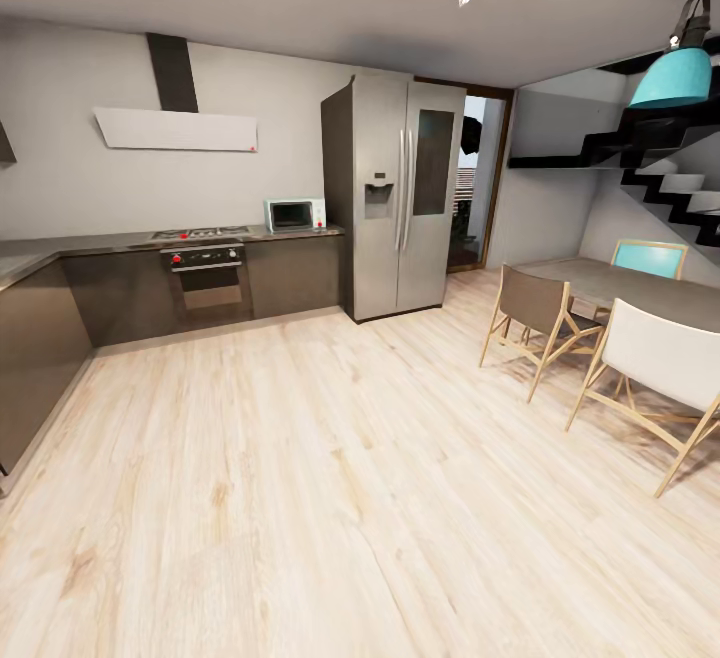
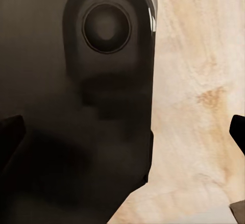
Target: Put the three can of soda from the living room inside the tash can in the kitchen.
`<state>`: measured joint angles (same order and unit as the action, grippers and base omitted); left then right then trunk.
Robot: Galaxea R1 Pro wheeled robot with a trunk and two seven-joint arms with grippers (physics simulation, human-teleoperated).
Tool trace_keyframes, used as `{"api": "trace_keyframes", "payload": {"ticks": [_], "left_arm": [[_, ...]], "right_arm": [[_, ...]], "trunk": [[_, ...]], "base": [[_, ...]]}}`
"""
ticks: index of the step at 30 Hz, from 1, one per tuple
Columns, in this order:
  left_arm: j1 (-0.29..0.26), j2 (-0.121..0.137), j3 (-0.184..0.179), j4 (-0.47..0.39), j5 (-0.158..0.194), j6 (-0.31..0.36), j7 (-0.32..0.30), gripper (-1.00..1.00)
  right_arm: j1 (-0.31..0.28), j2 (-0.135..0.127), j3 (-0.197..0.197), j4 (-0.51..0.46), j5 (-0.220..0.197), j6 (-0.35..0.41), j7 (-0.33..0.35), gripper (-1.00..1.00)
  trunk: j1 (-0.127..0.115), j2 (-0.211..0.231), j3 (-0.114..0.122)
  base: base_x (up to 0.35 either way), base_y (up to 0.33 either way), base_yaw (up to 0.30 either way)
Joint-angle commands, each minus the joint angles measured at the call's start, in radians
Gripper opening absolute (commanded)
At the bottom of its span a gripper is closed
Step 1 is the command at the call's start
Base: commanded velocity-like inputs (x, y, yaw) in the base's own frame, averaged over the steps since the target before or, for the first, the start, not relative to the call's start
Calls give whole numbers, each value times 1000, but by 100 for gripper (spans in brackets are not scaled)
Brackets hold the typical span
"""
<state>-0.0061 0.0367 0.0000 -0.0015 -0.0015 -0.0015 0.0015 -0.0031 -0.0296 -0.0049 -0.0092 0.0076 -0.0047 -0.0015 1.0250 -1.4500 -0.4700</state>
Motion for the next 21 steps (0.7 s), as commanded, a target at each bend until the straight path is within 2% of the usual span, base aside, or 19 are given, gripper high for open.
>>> {"api": "trace_keyframes", "payload": {"ticks": [1,16,21], "left_arm": [[0,0,0,0,0,0,0,100],[0,0,0,0,-1,0,0,100],[0,-5,3,0,1,0,-3,100]], "right_arm": [[0,0,0,0,0,0,0,100],[0,10,2,-1,-8,-2,0,100],[0,4,-1,-1,-8,-1,0,100]], "trunk": [[0,0,0],[0,0,0],[0,0,0]], "base": [[0,0,0],[0,0,0],[0,0,0]]}}
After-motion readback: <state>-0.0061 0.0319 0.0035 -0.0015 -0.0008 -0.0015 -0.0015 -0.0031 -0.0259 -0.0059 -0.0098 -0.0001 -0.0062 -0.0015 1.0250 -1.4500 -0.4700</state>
